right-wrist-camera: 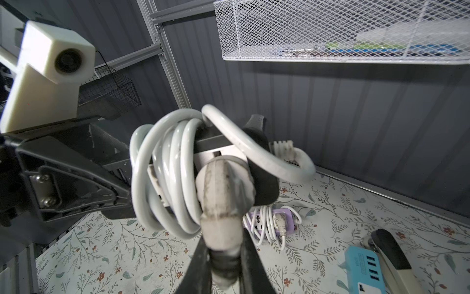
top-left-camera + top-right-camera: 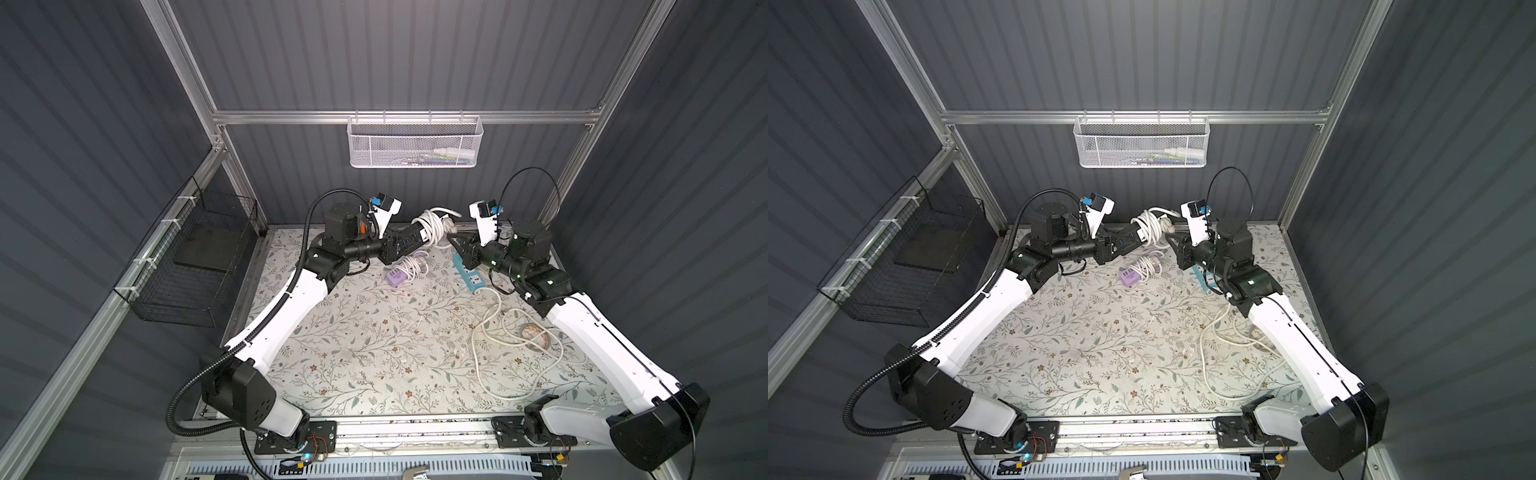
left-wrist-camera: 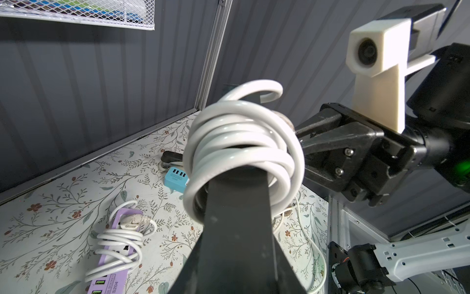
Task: Unwrap the cord wrapped around the power strip
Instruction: Unwrap the power cord from the power strip.
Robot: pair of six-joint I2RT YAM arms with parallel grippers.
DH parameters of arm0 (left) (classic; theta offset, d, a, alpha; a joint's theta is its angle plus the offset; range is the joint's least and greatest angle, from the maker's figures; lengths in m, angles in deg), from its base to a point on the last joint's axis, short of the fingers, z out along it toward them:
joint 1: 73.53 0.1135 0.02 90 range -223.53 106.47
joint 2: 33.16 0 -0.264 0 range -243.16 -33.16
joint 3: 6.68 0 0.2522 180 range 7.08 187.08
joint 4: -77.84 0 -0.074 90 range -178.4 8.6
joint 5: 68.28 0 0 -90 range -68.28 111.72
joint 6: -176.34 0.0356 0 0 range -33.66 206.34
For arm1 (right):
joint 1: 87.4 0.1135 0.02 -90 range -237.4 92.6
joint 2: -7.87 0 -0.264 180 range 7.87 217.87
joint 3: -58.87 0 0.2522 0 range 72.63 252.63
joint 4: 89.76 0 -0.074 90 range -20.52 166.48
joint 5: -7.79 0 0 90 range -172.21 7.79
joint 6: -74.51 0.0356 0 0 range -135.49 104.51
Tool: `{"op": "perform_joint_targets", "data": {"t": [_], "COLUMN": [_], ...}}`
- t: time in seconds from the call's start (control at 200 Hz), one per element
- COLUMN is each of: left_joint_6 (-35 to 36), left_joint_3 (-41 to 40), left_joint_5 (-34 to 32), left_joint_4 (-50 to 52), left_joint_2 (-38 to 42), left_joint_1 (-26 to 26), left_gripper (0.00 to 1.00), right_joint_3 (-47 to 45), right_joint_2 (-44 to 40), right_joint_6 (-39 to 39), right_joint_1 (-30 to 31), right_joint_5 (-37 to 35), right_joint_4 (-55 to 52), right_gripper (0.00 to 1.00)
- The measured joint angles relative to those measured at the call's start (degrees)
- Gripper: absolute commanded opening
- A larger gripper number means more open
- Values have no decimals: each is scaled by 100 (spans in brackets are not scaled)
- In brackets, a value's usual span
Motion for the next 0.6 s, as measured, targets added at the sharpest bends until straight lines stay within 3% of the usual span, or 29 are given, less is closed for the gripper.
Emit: {"op": "perform_joint_targets", "data": {"t": [0.185, 0.315, 0.455, 0.6], "left_joint_6": [-155, -306, -306, -308], "left_joint_3": [0, 0, 0, 0], "left_joint_5": [-348, -605, -809, -813], "left_joint_4": [-24, -52, -37, -68], "left_joint_2": [-13, -70, -72, -70], "left_joint_1": [195, 361, 352, 345], "left_gripper": [0, 0, 0, 0], "right_joint_3": [256, 476, 476, 295], "right_joint_2": [203, 560, 645, 323], "right_joint_6": [-203, -330, -382, -210], "right_joint_1": [925, 1547, 1515, 964], "right_joint_5": [-1147, -1325, -1399, -1187], "right_joint_4": [-133, -118, -188, -136], "right_gripper": [0, 0, 0, 0]}}
